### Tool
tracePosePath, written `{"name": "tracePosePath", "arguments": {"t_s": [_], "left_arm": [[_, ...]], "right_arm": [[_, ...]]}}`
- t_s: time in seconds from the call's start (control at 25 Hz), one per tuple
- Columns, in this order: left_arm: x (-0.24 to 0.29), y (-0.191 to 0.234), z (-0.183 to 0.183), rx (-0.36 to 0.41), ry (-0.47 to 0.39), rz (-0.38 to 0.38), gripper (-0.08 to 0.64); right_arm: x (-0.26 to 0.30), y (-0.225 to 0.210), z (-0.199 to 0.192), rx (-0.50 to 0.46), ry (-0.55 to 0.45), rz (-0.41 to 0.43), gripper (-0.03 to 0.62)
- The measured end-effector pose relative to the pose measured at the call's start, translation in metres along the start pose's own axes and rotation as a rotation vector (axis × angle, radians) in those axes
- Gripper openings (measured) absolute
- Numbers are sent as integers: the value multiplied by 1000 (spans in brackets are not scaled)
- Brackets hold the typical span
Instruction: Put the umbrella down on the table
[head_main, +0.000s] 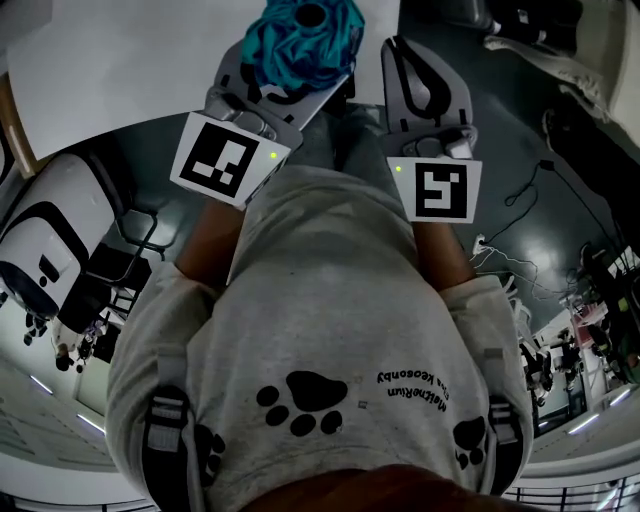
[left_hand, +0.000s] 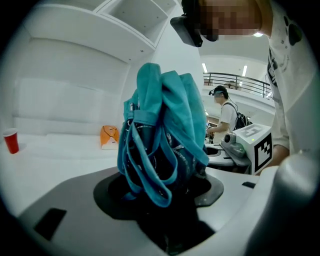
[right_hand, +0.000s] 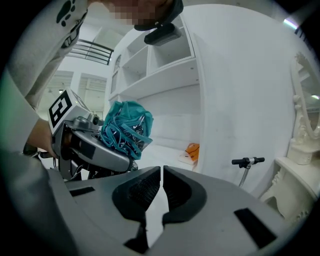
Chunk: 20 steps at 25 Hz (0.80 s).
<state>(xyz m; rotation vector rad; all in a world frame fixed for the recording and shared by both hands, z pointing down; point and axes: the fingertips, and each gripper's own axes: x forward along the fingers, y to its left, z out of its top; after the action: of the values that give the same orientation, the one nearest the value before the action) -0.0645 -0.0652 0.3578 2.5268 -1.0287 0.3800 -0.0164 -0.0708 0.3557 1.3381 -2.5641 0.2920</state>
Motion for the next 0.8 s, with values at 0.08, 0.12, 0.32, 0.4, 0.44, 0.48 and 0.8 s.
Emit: {"name": "tracePosePath", "arguments": {"t_s": [0.08, 0.12, 0.32, 0.4, 0.44, 0.48, 0.8], "left_arm": [[4, 3, -2, -8, 34, -21, 268], [6, 5, -5, -15, 57, -31, 268], [11, 9, -8, -45, 107, -71, 268], [11, 9, -10, -47, 117, -82, 268], [12, 9, -10, -47, 120, -84, 268], [13, 10, -11, -48, 123, -84, 268], [17, 17, -10, -61, 140, -50, 268]], "right_arm": [[5, -2, 1, 7, 4, -17, 41], [7, -2, 1, 9, 5, -24, 41], [11, -1, 0, 17, 19, -63, 41], [10, 0, -1, 18, 21, -77, 41], [10, 0, -2, 19, 21, -82, 41], [10, 0, -2, 20, 20, -85, 41], [14, 0, -4, 22, 20, -59, 41]]}}
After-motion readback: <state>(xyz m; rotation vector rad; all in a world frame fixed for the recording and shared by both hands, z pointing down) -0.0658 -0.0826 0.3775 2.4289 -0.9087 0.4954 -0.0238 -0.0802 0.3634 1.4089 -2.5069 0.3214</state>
